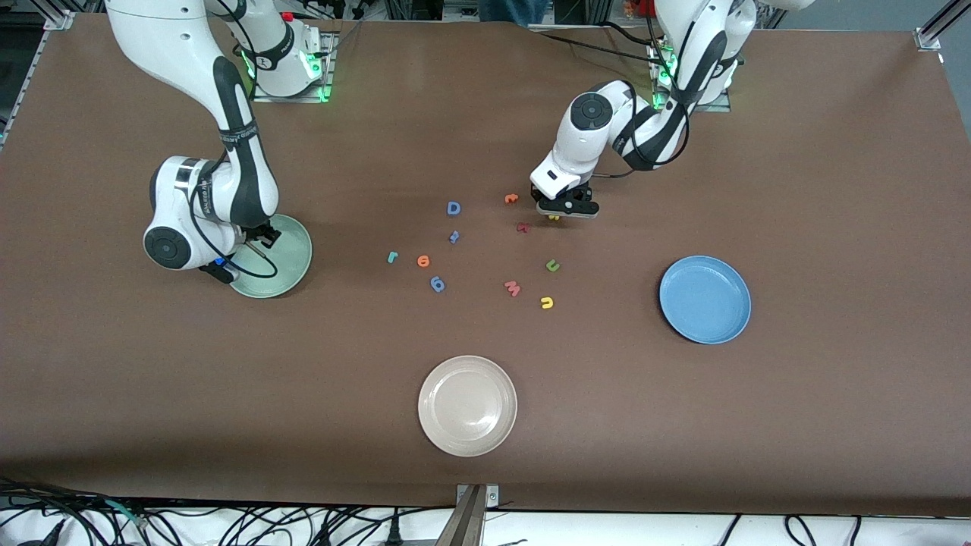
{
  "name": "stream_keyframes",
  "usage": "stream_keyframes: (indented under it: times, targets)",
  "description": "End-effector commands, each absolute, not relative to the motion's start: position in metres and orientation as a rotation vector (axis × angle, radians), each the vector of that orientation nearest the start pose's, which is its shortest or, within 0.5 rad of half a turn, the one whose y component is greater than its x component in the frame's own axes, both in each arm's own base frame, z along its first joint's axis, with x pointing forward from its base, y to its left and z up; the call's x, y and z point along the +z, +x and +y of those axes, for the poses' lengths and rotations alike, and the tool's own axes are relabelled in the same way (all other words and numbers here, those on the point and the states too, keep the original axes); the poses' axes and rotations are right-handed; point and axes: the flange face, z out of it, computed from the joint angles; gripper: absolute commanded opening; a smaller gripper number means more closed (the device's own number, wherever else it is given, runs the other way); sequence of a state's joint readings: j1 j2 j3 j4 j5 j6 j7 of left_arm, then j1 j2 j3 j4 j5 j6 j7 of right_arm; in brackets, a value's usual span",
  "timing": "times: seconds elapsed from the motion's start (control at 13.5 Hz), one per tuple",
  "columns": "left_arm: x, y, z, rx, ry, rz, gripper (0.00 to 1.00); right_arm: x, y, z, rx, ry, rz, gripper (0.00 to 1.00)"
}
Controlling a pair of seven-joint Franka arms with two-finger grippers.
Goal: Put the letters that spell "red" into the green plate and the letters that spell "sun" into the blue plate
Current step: 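Place the yellow s on the blue plate while the right gripper reaches letters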
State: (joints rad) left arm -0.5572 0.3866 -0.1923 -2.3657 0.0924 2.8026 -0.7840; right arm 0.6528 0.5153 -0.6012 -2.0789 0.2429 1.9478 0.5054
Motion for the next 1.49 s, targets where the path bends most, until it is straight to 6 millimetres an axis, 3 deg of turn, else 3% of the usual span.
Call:
stream_keyframes:
  times: [0.0, 0.52, 0.67, 0.74, 0.89, 1.04, 1.26, 1.41]
  targets:
    - [0.164, 0.374, -0.367, -0.047, -3.217, 0.063, 0.17, 0.177, 0.516, 0.035, 0.819, -3.138, 0.983, 0.0]
    - [0.177, 0.383, -0.363, -0.08, -3.226, 0.04, 0.15, 0.175, 0.518, 0.037, 0.792, -3.146, 0.977, 0.03]
    - [0.187, 0.388, -0.36, -0.088, -3.219, 0.029, 0.14, 0.175, 0.518, 0.037, 0.794, -3.149, 0.973, 0.54]
    - [0.195, 0.39, -0.358, -0.095, -3.216, 0.021, 0.14, 0.175, 0.518, 0.037, 0.793, -3.148, 0.975, 0.62]
    - [0.213, 0.405, -0.346, -0.105, -3.202, -0.025, 0.14, 0.175, 0.518, 0.038, 0.793, -3.149, 0.973, 0.66]
    - [0.233, 0.436, -0.331, -0.084, -3.171, -0.114, 0.14, 0.181, 0.519, 0.043, 0.8, -3.144, 0.958, 0.75]
    - [0.26, 0.486, -0.301, -0.055, -3.13, -0.262, 0.13, 0.207, 0.525, 0.052, 0.764, -3.118, 0.942, 0.96]
    - [0.281, 0.514, -0.285, -0.031, -3.106, -0.308, 0.12, 0.229, 0.533, 0.06, 0.772, -3.1, 0.929, 0.98]
